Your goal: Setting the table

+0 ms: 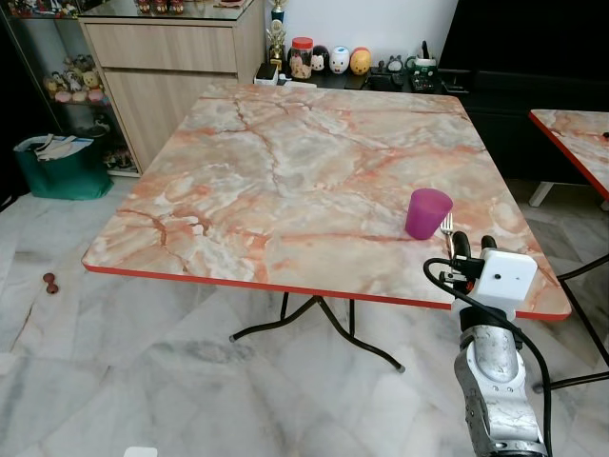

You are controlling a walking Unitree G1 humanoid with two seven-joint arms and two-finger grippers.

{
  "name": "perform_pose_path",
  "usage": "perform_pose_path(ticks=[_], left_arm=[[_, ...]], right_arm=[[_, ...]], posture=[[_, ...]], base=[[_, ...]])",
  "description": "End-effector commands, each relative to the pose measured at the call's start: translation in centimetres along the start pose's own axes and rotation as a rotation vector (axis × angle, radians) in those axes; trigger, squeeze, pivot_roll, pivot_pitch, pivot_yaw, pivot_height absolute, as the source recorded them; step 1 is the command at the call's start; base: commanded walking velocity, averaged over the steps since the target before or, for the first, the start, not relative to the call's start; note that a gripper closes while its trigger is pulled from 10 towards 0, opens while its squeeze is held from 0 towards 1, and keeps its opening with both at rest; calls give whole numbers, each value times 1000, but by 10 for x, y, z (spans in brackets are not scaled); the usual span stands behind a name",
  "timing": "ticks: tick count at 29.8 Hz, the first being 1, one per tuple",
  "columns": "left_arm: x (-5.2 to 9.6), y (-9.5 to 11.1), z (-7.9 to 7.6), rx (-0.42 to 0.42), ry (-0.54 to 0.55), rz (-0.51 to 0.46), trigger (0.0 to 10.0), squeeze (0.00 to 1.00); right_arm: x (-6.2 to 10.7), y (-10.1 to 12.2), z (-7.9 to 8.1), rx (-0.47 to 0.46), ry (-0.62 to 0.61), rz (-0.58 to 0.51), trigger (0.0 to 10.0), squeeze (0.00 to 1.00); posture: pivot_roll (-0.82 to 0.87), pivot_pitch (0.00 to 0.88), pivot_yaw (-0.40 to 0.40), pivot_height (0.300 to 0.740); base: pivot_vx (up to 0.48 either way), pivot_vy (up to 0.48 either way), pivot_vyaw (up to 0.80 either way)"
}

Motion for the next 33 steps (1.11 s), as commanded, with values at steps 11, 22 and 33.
perform_pose_path(ticks=[11, 22, 33], left_arm=[[0, 0, -3, -9, -7, 4, 10000, 0], [0, 0, -3, -13, -4, 4, 10000, 0], [-1, 2, -2, -32, -4, 5, 10000, 0]], right_arm=[[-2, -2, -7, -14, -18, 12, 10000, 0], [-3, -2, -5, -24, -20, 9, 10000, 0], [5, -11, -16, -11, -42, 53, 10000, 1000]], posture=[[58, 0, -22, 715], [56, 0, -22, 715], [36, 0, -13, 715]], base=[[268, 0, 0], [281, 0, -366], [0, 0, 0]])
Point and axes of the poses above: a point about 5 cm out from each wrist's last joint towards the gripper, its own x axis pointing back from the gripper into the wrist, its own y axis along the axis of the wrist's last joint, z = x × y, the point moved 5 cm from there along -x, pointing out of the wrist towards the gripper, and after that the axes turned 10 degrees about -x, right-handed, at the moved point
